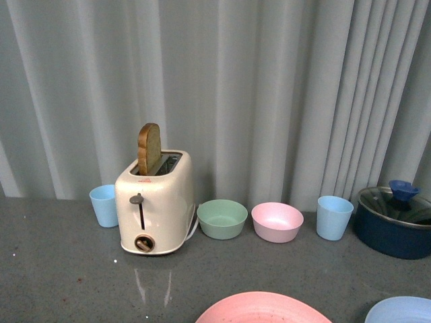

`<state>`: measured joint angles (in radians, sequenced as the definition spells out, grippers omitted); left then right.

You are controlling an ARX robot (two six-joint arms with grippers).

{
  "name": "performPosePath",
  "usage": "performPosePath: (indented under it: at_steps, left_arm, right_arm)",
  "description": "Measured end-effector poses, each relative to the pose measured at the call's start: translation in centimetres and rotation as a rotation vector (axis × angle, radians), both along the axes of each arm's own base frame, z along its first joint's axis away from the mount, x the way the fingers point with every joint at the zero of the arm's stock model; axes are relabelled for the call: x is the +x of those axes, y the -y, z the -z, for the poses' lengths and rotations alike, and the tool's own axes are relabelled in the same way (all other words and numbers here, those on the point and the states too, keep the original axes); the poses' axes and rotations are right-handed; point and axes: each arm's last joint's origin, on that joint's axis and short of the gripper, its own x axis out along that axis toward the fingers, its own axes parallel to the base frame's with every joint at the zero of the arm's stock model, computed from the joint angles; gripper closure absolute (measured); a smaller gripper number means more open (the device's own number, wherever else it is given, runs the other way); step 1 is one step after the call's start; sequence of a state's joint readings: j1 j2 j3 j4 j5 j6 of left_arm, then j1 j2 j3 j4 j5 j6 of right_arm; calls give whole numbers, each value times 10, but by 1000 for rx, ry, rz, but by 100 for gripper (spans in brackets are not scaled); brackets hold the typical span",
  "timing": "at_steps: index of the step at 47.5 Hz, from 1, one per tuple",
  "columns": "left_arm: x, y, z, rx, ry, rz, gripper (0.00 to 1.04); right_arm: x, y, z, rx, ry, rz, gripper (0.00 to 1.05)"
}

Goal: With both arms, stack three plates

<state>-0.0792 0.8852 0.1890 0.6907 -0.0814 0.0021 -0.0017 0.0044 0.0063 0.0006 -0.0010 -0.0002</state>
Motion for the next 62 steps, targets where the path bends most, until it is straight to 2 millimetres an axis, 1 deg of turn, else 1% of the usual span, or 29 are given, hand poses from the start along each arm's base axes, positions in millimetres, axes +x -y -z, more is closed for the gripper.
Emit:
performPosePath:
  at_steps: [3,8,25,29,47,62]
  left_arm:
    - [-8,-8,6,0,-3,21,101]
    - [-15,-11,9,-1,2,3,101]
    - [-41,-11,25,-3,-1,4,101]
    - [-44,-11,22,-3,29,7,101]
    - [-58,-11,20,-4,37,5,101]
    - [-65,-11,20,-4,37,5,101]
  right_arm:
    - [0,0,0,0,0,0,7]
    - [0,0,0,0,0,1,7]
    - [0,0,0,0,0,0,7]
    - [0,0,0,0,0,0,7]
    - [0,0,0,0,0,0,7]
    - [0,0,0,0,0,0,7]
